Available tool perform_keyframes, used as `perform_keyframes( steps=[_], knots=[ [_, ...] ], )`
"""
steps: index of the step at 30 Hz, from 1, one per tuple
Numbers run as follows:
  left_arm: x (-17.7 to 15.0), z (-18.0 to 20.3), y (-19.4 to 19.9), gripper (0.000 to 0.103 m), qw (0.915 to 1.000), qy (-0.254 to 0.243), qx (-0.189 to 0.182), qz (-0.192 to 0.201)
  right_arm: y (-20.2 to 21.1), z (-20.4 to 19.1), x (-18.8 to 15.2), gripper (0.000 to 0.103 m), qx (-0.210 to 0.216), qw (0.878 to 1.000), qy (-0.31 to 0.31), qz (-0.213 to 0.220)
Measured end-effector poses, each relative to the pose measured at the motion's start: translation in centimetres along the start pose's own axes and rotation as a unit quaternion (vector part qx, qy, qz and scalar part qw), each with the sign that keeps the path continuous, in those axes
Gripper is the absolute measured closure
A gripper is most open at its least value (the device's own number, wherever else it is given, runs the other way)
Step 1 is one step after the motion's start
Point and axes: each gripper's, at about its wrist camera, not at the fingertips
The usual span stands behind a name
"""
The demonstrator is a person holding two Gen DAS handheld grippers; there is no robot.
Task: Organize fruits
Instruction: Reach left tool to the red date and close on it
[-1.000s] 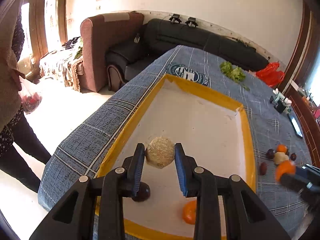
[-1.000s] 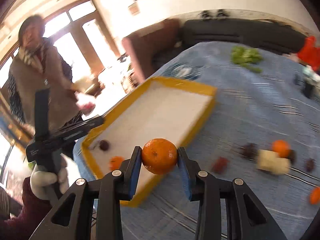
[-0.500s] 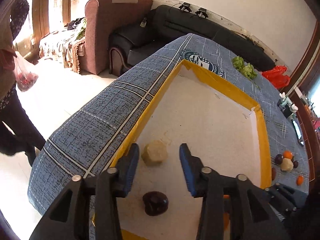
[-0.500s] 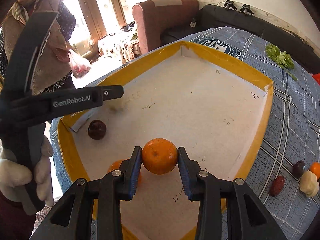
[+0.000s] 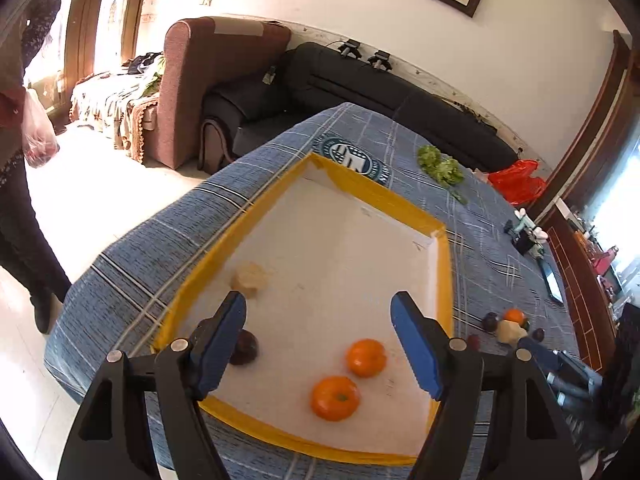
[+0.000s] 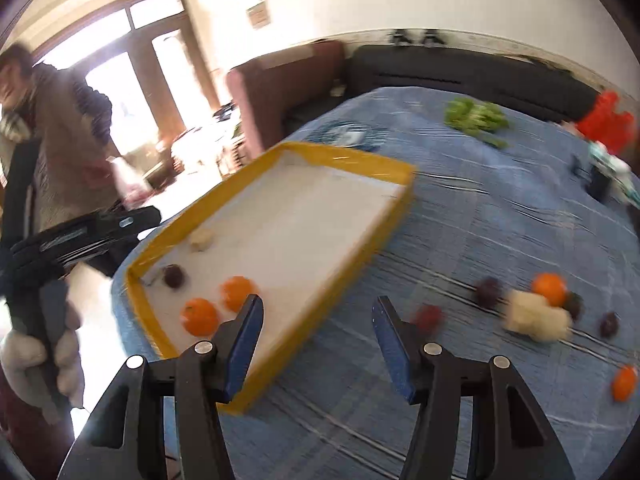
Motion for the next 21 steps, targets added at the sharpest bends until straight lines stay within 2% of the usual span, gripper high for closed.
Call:
perform_keyframes(
  steps=[2, 4, 6, 8, 13, 15, 17, 21],
  knots=[
    [0.1, 0.8, 0.0, 0.029, 1.0, 0.001, 0.003, -0.002, 0.7, 3.5, 2.0, 0.041, -0.011, 0.998, -0.056, 0.009],
    [0.1, 1.9, 0.4, 0.029, 0.9999, 0.007, -0.012, -0.001, 2.0, 7.0, 3.4, 0.041, -0.002, 0.993, -0.111, 0.029],
    [-0.5, 3.5, 0.9, 0.028, 0.9996, -0.009, -0.026, -0.003, 3.2, 9.2, 3.5, 0.041, -0.012, 0.99, -0.13, 0.043],
    [-1.4, 5.0, 1.1, 0.025, 0.9988, -0.027, -0.039, -0.008, 3.9, 11.6, 2.1, 0.042, -0.03, 0.988, -0.142, 0.048],
    [-4.3, 9.3, -0.5, 0.025, 0.9936, -0.07, -0.079, -0.039, 2.7, 15.6, -1.6, 0.043, -0.06, 0.983, -0.171, 0.016],
    [-5.5, 11.8, -1.3, 0.033, 0.989, -0.104, -0.093, -0.049, 2.0, 16.2, -2.5, 0.045, -0.074, 0.983, -0.166, 0.005],
    [-6.3, 13.8, -1.9, 0.054, 0.9838, -0.132, -0.105, -0.061, 1.3, 16.8, -2.7, 0.045, -0.08, 0.983, -0.164, 0.002],
    [-7.2, 16.3, -3.0, 0.055, 0.9783, -0.159, -0.113, -0.07, 0.1, 17.2, -2.5, 0.045, -0.076, 0.985, -0.155, 0.009]
  ],
)
Point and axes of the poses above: each gripper's, at about its wrist camera, not at the fingertips, and y roughly against the way its jaws point, z to its right, x to its top, and after that the axes turned 7 degrees about z, right-handed
